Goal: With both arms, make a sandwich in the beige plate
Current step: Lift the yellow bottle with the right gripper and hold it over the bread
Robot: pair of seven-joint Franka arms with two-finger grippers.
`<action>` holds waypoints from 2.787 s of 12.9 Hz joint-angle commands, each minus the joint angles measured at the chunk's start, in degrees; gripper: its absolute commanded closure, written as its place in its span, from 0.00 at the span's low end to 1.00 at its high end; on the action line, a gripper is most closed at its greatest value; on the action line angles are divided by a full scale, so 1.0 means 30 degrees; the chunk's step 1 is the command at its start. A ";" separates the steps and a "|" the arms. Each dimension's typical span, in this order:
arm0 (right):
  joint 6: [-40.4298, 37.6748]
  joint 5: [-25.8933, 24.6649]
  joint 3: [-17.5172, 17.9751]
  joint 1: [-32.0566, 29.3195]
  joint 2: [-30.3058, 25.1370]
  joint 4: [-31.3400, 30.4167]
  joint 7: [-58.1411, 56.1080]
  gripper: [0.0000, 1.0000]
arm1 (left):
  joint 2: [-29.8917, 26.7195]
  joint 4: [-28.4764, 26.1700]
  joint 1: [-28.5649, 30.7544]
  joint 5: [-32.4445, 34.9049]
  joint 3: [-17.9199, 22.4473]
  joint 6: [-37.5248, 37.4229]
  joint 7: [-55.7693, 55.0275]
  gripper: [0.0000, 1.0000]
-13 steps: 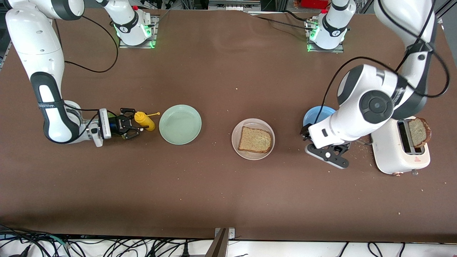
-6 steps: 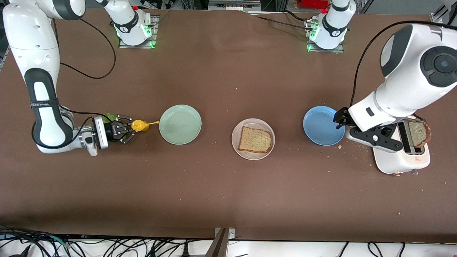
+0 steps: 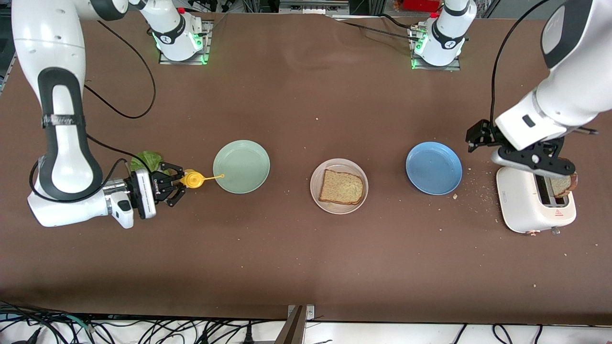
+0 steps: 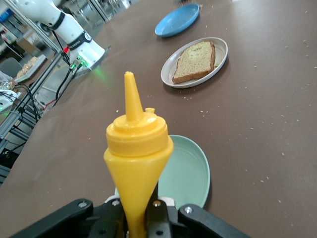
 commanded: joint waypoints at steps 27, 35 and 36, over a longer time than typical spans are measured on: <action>0.3302 -2.4340 -0.0300 1.6906 0.2420 0.4319 2.2144 0.88 | -0.1822 -0.1897 0.0040 -0.1028 0.2023 0.0517 0.0148 0.00; 0.6587 -2.7363 -0.0417 1.6906 0.3740 0.4319 2.2115 0.88 | -0.1822 -0.1897 -0.0077 -0.1057 0.1906 0.0517 0.0031 0.00; 0.6558 -2.7363 -0.0417 1.6935 0.3711 0.4319 2.2115 0.88 | -0.1822 -0.1897 -0.0077 -0.1057 0.1906 0.0517 0.0031 0.00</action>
